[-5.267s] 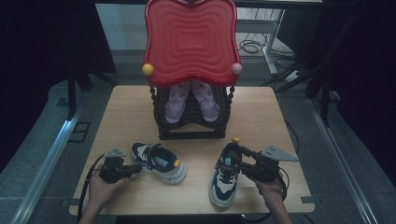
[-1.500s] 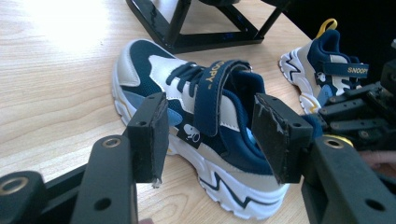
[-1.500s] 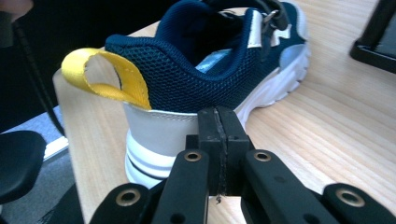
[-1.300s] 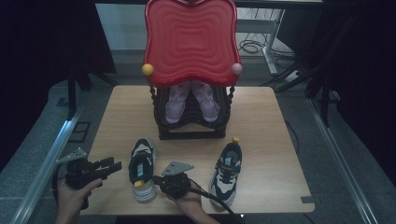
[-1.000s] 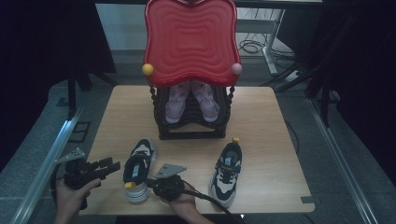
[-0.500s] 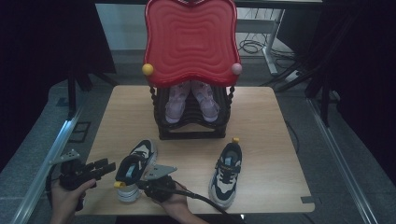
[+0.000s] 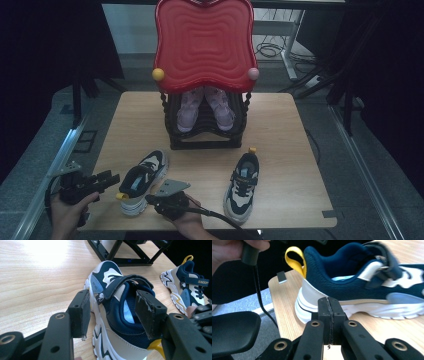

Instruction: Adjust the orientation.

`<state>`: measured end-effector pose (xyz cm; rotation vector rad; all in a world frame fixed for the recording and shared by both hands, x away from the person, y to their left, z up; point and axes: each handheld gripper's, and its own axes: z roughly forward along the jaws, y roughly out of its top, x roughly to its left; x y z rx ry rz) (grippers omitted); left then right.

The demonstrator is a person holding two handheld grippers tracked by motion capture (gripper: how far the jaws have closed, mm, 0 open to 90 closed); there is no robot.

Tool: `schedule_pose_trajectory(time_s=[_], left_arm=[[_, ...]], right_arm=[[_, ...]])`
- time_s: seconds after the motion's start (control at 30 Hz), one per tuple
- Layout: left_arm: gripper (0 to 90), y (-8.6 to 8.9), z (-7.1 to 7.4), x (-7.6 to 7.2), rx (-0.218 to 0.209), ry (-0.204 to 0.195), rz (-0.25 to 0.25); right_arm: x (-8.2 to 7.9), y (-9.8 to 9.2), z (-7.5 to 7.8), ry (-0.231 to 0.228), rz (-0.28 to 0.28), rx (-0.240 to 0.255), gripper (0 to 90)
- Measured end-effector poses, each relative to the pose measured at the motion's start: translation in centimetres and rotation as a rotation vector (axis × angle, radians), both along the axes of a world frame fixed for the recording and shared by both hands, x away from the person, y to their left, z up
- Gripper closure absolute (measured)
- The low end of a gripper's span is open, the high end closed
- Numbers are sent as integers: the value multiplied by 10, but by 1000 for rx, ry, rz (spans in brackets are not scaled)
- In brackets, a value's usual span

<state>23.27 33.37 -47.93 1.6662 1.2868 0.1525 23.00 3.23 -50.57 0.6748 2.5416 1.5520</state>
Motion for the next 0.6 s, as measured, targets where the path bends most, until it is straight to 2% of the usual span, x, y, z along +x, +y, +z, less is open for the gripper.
schedule_pose_trajectory(time_s=[0.2, 0.37, 0.47, 0.6], left_arm=[[461, 0, 0, -2, 9, 0, 5], [461, 1, 1, -4, 8, -6, 9], [461, 1, 1, -4, 9, -7, 12], [461, -1, 0, -2, 34, -5, 14]], right_arm=[[2, -15, 6, 3, -17, 15, 898], [-1, -32, 13, -14, -28, 18, 897], [-2, -49, 18, -20, -47, 30, 897], [-2, -72, 23, -32, -96, 35, 898]])
